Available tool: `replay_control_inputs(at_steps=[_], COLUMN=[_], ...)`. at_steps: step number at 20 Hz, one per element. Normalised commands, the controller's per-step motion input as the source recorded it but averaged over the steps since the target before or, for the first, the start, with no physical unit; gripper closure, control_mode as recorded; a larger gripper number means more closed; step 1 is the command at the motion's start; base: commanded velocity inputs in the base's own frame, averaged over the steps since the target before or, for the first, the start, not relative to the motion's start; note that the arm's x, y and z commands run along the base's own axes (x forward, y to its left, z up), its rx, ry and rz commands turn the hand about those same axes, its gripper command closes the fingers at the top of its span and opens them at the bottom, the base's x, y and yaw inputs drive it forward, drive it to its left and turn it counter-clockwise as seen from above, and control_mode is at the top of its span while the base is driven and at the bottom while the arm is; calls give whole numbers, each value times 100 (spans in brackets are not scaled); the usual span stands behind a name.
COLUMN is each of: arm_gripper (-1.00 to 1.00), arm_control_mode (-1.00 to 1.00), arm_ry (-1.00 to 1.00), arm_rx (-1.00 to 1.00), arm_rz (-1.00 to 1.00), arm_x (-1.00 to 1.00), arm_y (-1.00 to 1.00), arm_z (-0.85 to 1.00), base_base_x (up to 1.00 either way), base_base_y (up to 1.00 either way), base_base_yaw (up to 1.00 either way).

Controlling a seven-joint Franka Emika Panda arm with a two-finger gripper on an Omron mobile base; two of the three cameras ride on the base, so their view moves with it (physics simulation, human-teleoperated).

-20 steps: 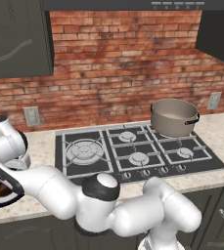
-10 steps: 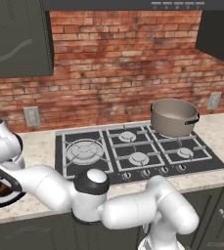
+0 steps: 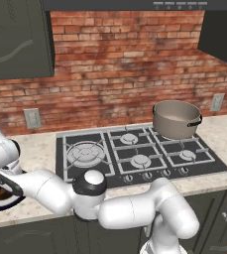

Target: Retrieve the frozen meat and place it in the pot on a burner. Then turn the burner on.

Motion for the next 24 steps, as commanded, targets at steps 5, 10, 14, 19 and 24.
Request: replay_control_inputs(at_steps=[5, 10, 14, 19, 24], arm_gripper=[-100, -100, 100, 100, 100], arm_control_mode=[-100, -100, -100, -100, -100], arm_ry=[0, 0, -1, -1, 0], arm_rx=[-2, 0, 1, 0, 0], arm_rz=[-3, -4, -6, 0, -4], arm_x=[-42, -30, -25, 0, -5], arm_y=[0, -3, 0, 0, -37], arm_z=[-52, -27, -23, 0, 49], base_base_x=[0, 0, 0, 0, 0], base_base_y=[0, 0, 0, 0, 0], base_base_yaw=[0, 0, 0, 0, 0])
